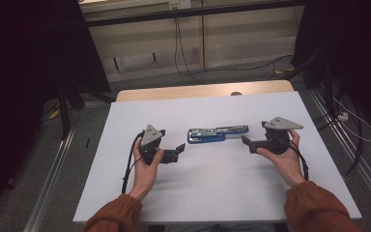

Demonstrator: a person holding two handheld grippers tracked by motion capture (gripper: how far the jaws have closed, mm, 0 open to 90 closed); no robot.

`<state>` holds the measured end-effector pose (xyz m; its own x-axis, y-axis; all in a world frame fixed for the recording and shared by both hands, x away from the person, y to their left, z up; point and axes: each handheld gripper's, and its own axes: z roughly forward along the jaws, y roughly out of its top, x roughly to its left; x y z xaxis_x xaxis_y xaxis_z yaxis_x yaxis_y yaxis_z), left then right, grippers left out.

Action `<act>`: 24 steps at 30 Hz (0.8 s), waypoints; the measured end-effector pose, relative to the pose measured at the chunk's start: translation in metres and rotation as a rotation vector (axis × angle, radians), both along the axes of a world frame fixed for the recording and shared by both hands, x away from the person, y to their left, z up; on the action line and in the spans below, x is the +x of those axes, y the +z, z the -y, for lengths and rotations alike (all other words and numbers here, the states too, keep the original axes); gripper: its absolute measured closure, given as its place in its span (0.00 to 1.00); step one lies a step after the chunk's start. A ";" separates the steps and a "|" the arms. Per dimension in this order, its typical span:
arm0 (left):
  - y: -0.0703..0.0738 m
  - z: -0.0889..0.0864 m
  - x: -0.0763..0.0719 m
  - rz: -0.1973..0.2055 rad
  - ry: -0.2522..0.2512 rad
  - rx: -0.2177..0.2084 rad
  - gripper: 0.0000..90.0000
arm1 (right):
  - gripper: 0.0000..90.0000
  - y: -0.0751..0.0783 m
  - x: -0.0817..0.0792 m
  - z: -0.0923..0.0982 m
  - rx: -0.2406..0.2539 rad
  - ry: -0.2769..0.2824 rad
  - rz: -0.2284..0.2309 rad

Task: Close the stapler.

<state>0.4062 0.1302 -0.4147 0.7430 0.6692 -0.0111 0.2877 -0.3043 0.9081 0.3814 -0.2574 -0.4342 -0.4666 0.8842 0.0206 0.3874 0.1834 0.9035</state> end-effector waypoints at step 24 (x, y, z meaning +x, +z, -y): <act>0.000 0.050 0.045 -0.042 0.011 0.030 0.07 | 0.11 -0.007 0.004 -0.002 0.014 0.025 -0.038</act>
<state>0.4511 0.0798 -0.4147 0.7347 0.6780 -0.0220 0.3287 -0.3274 0.8859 0.3850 -0.2557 -0.4408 -0.4867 0.8720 0.0512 0.4171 0.1805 0.8907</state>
